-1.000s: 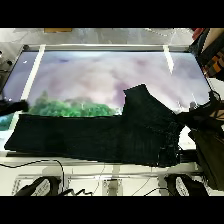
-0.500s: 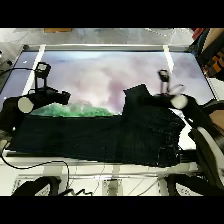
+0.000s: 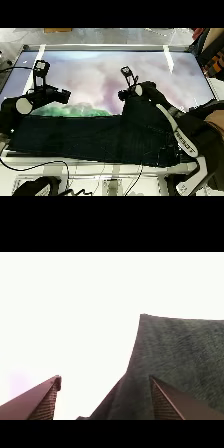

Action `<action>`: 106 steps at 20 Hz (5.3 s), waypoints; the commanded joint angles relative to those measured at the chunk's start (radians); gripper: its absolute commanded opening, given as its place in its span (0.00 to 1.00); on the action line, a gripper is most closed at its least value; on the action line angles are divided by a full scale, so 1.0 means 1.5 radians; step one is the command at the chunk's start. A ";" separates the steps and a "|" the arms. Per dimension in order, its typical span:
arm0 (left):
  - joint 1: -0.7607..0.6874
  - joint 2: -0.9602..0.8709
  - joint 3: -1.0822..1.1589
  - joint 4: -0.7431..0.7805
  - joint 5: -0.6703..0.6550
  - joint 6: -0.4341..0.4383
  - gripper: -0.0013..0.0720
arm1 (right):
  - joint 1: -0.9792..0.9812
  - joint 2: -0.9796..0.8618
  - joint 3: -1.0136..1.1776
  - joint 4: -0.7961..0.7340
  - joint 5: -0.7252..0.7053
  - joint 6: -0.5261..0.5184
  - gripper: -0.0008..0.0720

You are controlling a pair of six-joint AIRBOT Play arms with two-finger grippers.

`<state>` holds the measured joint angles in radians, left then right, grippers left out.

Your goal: Fold the clothes and pants, and hang the long-sleeved shirts on hangers.

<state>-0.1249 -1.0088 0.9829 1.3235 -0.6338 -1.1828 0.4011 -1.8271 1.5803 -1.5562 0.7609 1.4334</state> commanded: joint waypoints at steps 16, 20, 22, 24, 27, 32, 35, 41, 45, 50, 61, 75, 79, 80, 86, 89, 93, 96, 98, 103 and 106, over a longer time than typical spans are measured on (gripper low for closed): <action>0.001 0.000 0.000 0.002 0.001 0.000 0.85 | 0.007 -0.071 0.160 -0.171 0.132 0.014 0.05; 0.001 0.000 0.000 0.002 0.001 0.000 0.85 | 0.007 -0.013 0.176 -0.171 0.206 0.013 0.05; 0.001 0.000 0.000 -0.001 0.001 -0.001 0.85 | 0.007 0.025 0.176 -0.171 0.288 0.008 0.05; 0.000 0.000 0.000 -0.010 0.001 -0.036 0.85 | 0.007 0.064 0.176 -0.167 0.372 0.009 0.04; 0.000 0.000 0.000 -0.041 -0.006 -0.057 0.85 | 0.007 0.151 0.129 -0.164 0.441 0.045 0.05; 0.000 0.000 0.000 -0.055 -0.039 -0.057 0.85 | 0.009 0.391 -0.166 -0.126 0.431 0.169 0.05; -0.001 -0.002 -0.003 -0.130 -0.077 -0.057 0.85 | 0.050 0.586 -0.380 -0.076 0.361 0.318 0.05; -0.127 -0.078 -0.010 -0.159 -0.105 -0.057 0.85 | 0.220 0.887 -0.587 -0.014 0.411 0.622 0.05; -0.242 -0.189 -0.010 -0.335 -0.019 -0.067 0.85 | 0.284 0.902 -0.601 -0.004 0.452 0.649 0.05; -0.279 -0.314 0.006 -0.644 0.002 -0.066 0.97 | 0.290 0.897 -0.601 -0.001 0.453 0.649 0.05; -0.278 -0.443 0.131 -0.438 -0.089 0.179 0.98 | 0.290 0.897 -0.601 -0.053 0.452 0.637 0.05; -0.343 -0.523 0.185 -0.439 -0.073 0.243 0.97 | 0.289 0.897 -0.601 -0.070 0.421 0.637 0.05; -0.362 -0.531 0.200 -0.439 -0.054 0.243 0.71 | 0.289 0.897 -0.601 -0.071 0.421 0.637 0.05; -0.361 -0.531 0.203 -0.438 -0.040 0.241 0.52 | 0.289 0.897 -0.601 -0.072 0.422 0.637 0.05; -0.323 -0.517 0.308 -0.250 0.002 0.311 0.06 | 0.289 0.897 -0.601 -0.083 0.422 0.637 0.05; -0.317 -0.480 0.390 0.037 0.037 0.311 0.06 | 0.289 0.897 -0.601 -0.100 0.411 0.637 0.05; -0.313 -0.406 0.415 0.295 0.243 0.311 0.06 | 0.289 0.897 -0.601 -0.156 0.272 0.636 0.05; -0.303 -0.355 0.415 0.353 0.334 0.311 0.06 | 0.289 0.896 -0.601 -0.275 0.174 0.637 0.05; -0.288 -0.328 0.415 0.355 0.321 0.311 0.06 | 0.289 0.891 -0.601 -0.379 0.138 0.637 0.05; -0.228 -0.295 0.415 0.357 0.219 0.311 0.06 | 0.188 0.769 -0.601 -0.491 -0.015 0.637 0.05; -0.209 -0.299 0.415 0.357 0.113 0.311 0.06 | 0.052 0.634 -0.598 -0.478 -0.235 0.638 0.38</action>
<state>-0.4683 -1.4631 1.6043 1.8473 -0.3225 -0.7158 0.6277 -0.7258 0.6800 -2.2387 0.7139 2.3878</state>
